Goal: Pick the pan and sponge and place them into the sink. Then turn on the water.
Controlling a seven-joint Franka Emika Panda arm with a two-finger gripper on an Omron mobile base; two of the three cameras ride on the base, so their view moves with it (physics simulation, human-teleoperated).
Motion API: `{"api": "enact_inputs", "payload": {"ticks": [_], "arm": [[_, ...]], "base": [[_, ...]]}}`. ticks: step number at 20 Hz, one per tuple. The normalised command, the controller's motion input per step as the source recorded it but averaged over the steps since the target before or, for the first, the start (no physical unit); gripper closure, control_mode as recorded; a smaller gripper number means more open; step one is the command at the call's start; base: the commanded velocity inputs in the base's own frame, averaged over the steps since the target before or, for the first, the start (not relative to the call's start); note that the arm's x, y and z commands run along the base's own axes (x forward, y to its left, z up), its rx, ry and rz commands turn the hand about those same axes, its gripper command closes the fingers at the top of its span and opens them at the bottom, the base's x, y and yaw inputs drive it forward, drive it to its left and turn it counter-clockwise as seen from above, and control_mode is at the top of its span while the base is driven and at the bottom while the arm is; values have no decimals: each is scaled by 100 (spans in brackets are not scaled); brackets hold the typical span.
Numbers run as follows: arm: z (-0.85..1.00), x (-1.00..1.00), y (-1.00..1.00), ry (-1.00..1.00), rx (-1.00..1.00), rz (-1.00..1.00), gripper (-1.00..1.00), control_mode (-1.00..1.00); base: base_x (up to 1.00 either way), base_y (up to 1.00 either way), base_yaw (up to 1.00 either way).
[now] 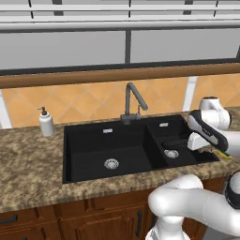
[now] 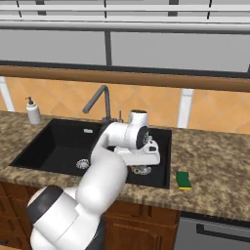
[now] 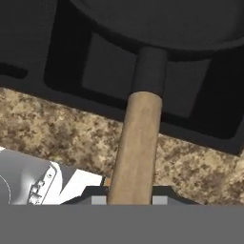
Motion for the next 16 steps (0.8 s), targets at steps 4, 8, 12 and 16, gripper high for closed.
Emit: {"api": "enact_inputs", "payload": {"ticks": [4, 8, 12, 16], "arm": [[16, 0, 100, 0, 0, 20, 100, -100], [8, 0, 87, -5, 0, 17, 100, -100], [19, 0, 66, -22, 1, 17, 100, -100], [20, -17, 31, -25, 3, 12, 100, -100]], "base": [[0, 0, 0], [0, 0, 0], [0, 0, 0], [0, 0, 0]]}}
